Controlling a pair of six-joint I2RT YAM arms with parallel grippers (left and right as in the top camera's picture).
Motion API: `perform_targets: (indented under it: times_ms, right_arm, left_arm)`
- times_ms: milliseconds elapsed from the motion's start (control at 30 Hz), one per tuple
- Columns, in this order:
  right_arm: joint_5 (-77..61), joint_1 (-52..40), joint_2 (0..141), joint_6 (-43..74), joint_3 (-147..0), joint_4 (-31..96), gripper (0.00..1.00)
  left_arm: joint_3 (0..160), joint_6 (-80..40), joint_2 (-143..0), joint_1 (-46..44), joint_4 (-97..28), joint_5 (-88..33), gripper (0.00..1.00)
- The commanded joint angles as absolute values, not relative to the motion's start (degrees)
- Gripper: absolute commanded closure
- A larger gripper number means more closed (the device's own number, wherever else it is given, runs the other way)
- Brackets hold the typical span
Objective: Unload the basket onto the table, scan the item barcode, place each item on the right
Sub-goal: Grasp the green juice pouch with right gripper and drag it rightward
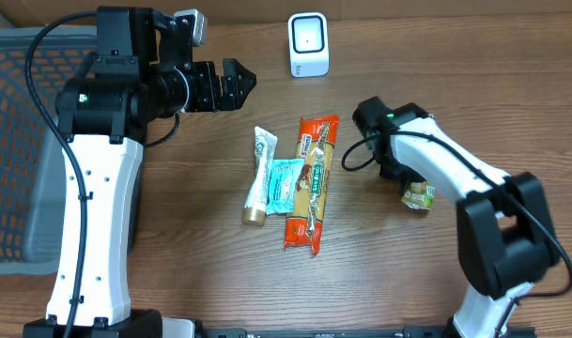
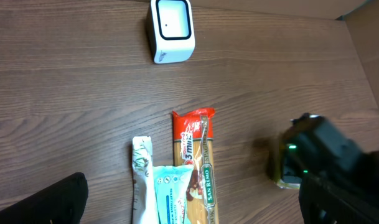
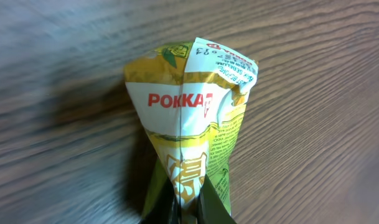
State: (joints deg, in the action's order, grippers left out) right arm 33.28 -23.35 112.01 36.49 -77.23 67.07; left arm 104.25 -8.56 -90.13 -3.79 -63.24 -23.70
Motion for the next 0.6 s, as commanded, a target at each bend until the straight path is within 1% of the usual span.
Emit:
perform_targets:
  times_ms: [0,167,233,367,467,567]
  right_arm:
    - [37.91,-23.62,115.15,37.95,-77.12,67.09,0.96]
    - [36.93,-24.16,117.82,37.91,-77.12,67.13,0.96]
    - [34.61,-24.77,117.91,37.45,-77.12,66.85,0.9]
    - [29.41,-26.28,117.91,37.5,-77.17,65.98,0.82]
    - [26.04,-27.83,117.91,36.97,-77.17,65.39,0.73]
    - [20.99,-30.0,117.91,32.6,-77.32,63.79,0.63]
  left_arm:
    - [104.62,-7.27,-90.65,-4.14,-63.24,-23.35,0.0]
    - [104.62,-7.27,-90.65,-4.14,-63.24,-23.35,0.0]
    - [104.62,-7.27,-90.65,-4.14,-63.24,-23.35,0.0]
    - [104.62,-7.27,-90.65,-4.14,-63.24,-23.35,0.0]
    - [104.62,-7.27,-90.65,-4.14,-63.24,-23.35,0.0]
    - [104.62,-7.27,-90.65,-4.14,-63.24,-23.35,0.0]
